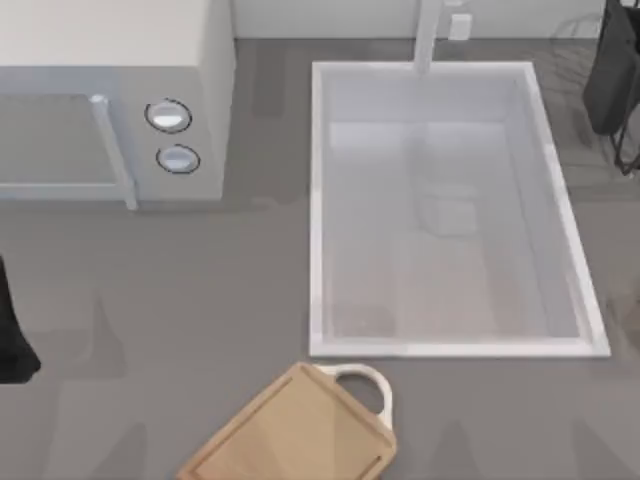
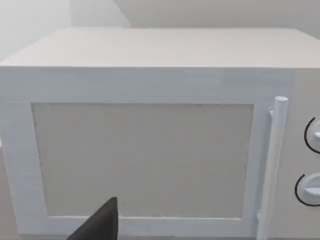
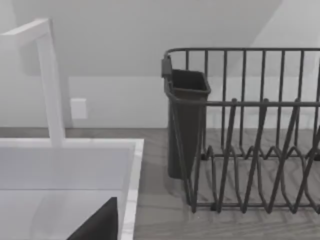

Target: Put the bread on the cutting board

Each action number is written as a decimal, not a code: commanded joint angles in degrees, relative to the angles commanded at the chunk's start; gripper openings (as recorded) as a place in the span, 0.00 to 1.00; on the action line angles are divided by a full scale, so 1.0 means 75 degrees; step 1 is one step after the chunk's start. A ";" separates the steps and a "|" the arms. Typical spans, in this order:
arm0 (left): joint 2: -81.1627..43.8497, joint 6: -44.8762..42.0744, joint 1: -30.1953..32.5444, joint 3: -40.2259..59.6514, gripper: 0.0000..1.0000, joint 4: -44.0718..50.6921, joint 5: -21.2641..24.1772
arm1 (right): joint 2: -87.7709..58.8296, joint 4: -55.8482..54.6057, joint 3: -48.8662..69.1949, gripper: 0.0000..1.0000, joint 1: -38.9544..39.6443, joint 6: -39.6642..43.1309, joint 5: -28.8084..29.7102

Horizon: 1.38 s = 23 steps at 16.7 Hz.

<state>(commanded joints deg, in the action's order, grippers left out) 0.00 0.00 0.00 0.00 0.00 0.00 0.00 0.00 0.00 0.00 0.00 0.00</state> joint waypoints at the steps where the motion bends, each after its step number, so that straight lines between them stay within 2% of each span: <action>1: 0.0000 0.0000 0.0000 0.0000 1.00 0.0000 0.0000 | 0.0000 0.0000 0.0000 1.00 0.0000 0.0000 0.0000; 5: 0.0000 0.0000 0.0000 0.0000 1.00 0.0000 0.0000 | -0.0491 0.0319 0.0470 1.00 -0.0022 0.0171 0.0003; 9: 0.0000 0.0000 0.0000 0.0000 1.00 0.0000 0.0000 | -0.2275 0.1384 0.2122 1.00 -0.0068 0.0690 -0.0008; 19: 0.0000 0.0000 0.0000 0.0000 1.00 0.0000 0.0000 | -1.0391 0.5627 0.7429 1.00 -0.0296 0.2347 -0.0005; 23: 0.0000 0.0000 0.0000 0.0000 1.00 0.0000 0.0000 | -1.2718 0.7000 0.8946 1.00 -0.0393 0.2832 -0.0001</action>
<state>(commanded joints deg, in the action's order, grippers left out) 0.00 0.00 0.00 0.00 0.00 0.00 -95.38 52.50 67.10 -2.95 21.24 -0.01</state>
